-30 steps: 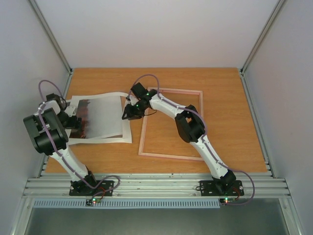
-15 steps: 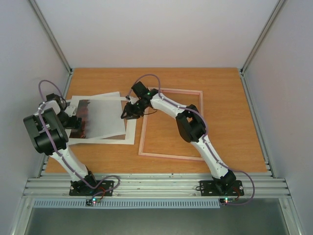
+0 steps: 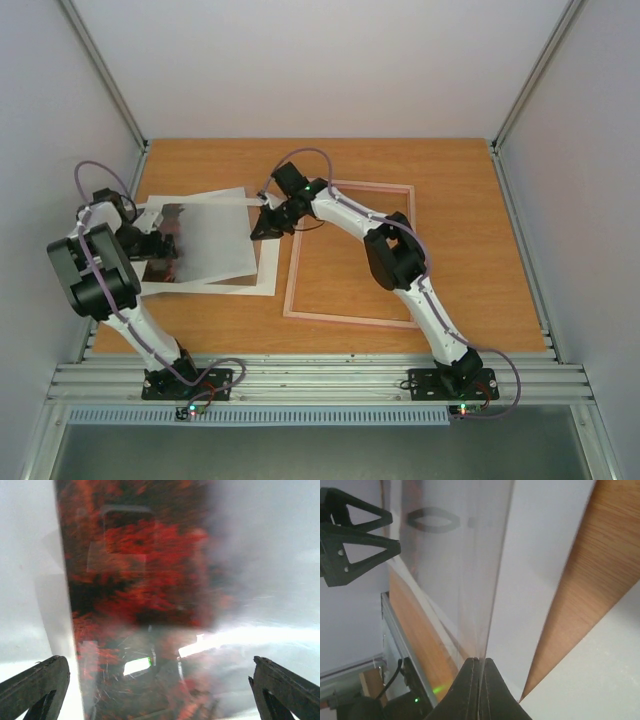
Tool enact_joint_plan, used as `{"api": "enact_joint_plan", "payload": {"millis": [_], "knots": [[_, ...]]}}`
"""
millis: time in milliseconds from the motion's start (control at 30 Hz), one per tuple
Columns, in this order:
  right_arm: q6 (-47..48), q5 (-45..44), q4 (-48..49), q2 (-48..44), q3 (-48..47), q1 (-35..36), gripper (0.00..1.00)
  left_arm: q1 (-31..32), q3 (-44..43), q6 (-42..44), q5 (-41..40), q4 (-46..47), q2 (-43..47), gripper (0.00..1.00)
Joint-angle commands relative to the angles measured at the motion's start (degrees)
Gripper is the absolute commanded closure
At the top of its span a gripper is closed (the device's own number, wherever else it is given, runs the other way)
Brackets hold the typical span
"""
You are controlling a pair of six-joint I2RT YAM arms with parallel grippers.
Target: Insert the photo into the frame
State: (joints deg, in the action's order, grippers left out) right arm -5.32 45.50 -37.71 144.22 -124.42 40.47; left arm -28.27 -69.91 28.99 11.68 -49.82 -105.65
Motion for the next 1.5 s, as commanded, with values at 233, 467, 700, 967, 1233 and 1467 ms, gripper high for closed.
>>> {"api": "enact_joint_plan", "payload": {"millis": [233, 467, 700, 967, 1233, 1467], "knots": [[27.63, 7.41, -14.22, -13.51, -6.59, -1.29, 0.99, 0.15, -19.34, 3.56, 20.21, -14.90, 12.27, 0.01], [57.33, 8.05, -40.47, -20.46, -14.00, -2.79, 0.99, 0.27, -26.74, 13.72, 35.20, -22.45, 17.91, 0.01], [78.39, 3.81, -55.35, -29.90, -13.94, -3.21, 0.99, 3.51, -31.81, 28.45, 44.31, -34.40, 19.89, 0.01], [87.21, -1.37, -62.86, -36.48, -15.11, -3.20, 0.99, 12.95, -32.47, 35.06, 40.94, -38.73, 22.78, 0.04], [90.30, -7.49, -66.56, -39.53, -15.95, -3.23, 0.99, 18.87, -32.78, 42.14, 38.84, -44.42, 24.34, 0.28], [89.25, -12.49, -67.75, -41.21, -15.82, -3.21, 0.99, 20.75, -30.77, 45.84, 38.23, -45.49, 29.16, 0.45]]}}
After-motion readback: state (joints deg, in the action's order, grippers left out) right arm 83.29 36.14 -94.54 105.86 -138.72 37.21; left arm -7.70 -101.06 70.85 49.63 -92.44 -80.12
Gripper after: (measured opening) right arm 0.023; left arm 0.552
